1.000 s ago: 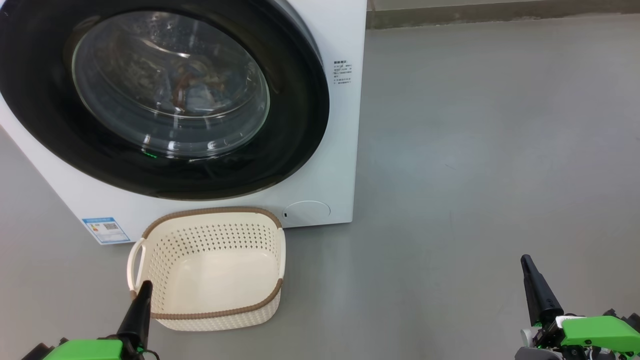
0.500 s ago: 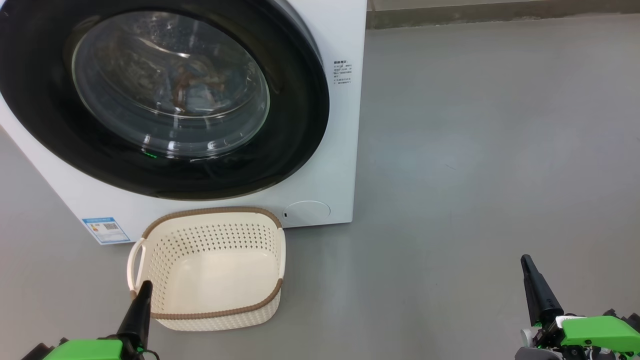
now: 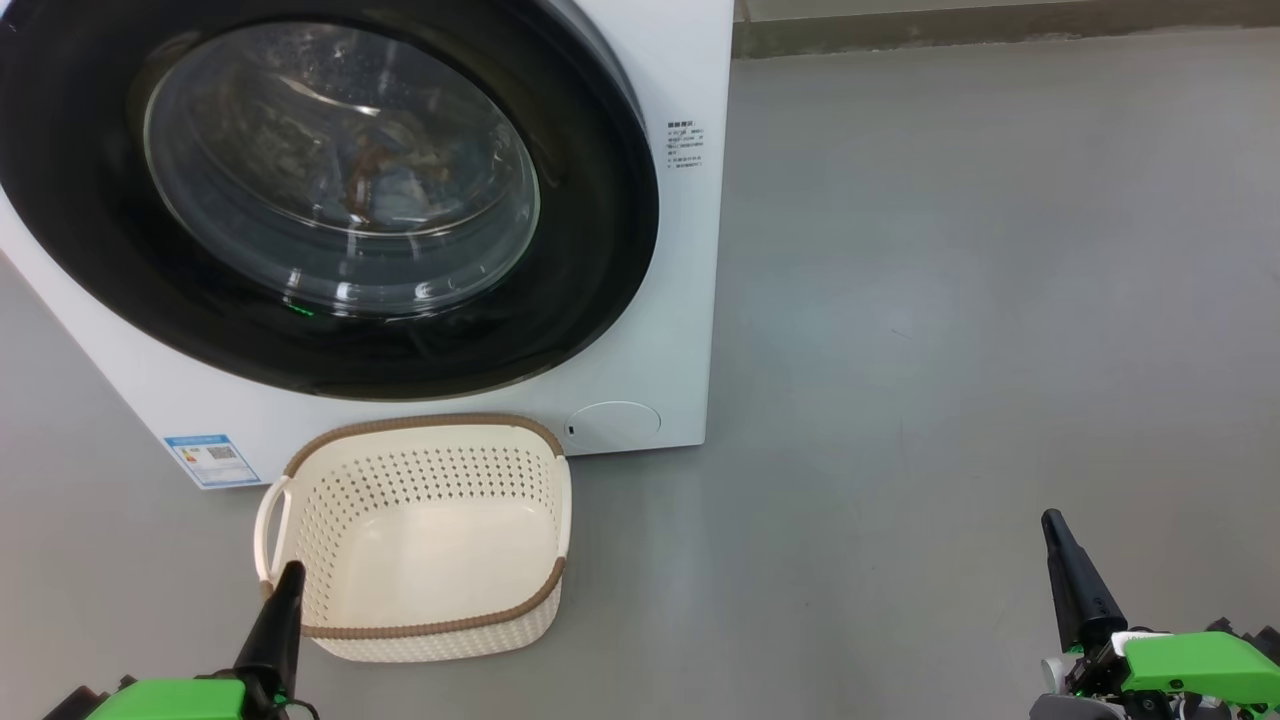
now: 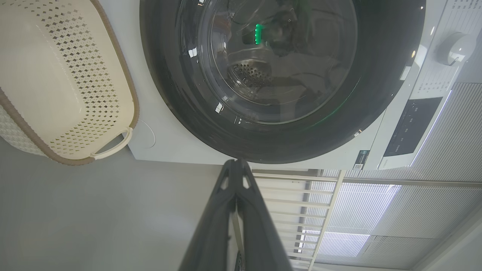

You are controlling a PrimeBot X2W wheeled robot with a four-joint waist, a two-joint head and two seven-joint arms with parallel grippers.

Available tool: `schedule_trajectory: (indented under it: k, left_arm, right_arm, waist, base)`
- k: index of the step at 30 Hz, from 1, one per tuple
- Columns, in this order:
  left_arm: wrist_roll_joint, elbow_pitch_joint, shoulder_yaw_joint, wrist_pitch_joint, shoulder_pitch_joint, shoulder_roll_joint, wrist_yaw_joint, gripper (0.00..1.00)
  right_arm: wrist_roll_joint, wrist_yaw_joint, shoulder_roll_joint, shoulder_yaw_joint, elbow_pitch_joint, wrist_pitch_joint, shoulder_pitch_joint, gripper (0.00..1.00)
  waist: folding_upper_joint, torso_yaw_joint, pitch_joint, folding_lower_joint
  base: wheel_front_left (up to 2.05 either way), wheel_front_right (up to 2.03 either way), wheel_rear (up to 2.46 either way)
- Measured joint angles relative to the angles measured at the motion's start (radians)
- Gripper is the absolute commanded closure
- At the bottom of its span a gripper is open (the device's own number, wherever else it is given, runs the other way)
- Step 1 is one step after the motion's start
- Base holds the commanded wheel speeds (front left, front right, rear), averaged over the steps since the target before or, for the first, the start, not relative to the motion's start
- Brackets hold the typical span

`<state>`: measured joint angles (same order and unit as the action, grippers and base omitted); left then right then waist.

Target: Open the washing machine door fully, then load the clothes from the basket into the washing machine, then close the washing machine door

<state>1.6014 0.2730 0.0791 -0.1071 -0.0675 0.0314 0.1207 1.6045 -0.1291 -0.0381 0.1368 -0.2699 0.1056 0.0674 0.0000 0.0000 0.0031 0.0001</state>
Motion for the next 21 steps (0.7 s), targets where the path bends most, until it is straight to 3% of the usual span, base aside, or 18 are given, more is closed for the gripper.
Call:
schedule_trajectory:
  k: [21]
  left_arm:
    - [0.0,0.0,0.0,0.0,0.0,0.0,0.0,1.0]
  right_arm:
    - [0.0,0.0,0.0,0.0,0.0,0.0,0.0,1.0]
  waist:
    - [0.0,0.0,0.0,0.0]
  base:
    - [0.0,0.0,0.0]
